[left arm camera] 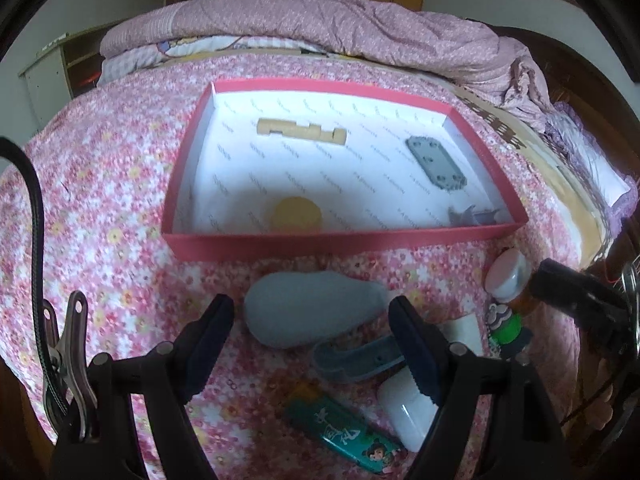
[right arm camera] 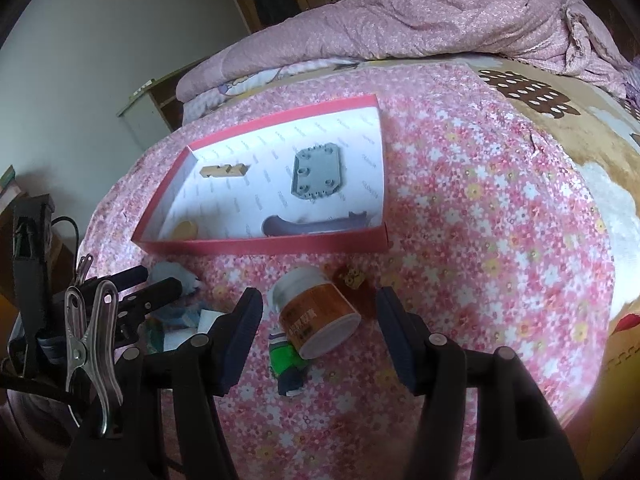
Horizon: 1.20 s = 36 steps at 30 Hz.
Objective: Organize rigid objects
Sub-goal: 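Grasp the light blue plastic piece with the left tool while the right tool grasps the orange-labelled jar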
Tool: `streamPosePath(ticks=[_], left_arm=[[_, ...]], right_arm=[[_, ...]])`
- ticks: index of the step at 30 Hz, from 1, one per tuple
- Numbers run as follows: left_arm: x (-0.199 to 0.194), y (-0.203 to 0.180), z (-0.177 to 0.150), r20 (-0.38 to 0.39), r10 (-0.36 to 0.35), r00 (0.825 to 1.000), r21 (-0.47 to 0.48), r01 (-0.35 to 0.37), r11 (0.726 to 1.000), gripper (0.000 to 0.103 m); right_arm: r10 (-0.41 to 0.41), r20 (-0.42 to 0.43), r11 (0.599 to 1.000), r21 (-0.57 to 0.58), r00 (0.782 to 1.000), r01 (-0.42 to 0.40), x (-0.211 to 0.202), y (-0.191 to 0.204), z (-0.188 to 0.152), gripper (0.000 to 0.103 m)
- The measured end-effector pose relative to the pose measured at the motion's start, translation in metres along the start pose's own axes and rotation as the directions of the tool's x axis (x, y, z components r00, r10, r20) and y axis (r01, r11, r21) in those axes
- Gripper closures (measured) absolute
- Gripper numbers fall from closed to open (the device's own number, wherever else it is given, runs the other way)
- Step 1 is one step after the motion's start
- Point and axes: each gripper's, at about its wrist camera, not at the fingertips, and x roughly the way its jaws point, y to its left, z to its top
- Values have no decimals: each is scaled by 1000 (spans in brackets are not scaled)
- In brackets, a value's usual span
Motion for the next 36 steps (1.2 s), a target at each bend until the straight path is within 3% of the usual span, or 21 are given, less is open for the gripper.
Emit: streamPosePath(ticks=[6,10,16,27,36], left_arm=[[10,-1,-1,16,-6,1000,-15,6,1000,13],[17,-11,-2,33,33,999,30,-34,999,6],[25,-20,-3,53,82,995,37,-84,996,0],[30,-25,-1,36,116,993,43,-118,992,0],[29,-25,-2,52,115,992,36,-117,993,0]], right_arm=[[3,-15,1000,-18,1000,-3,6,4,-13,43],[-3,-40,1000,-19,999,2,16,4,-22,43],[-5,18,1000,-4,1000,5,15,4,-31,42],[16,71,1000,-14,997,-15,14,7,-38,33],[43,89,999,3,995,-43,13,2,-39,33]])
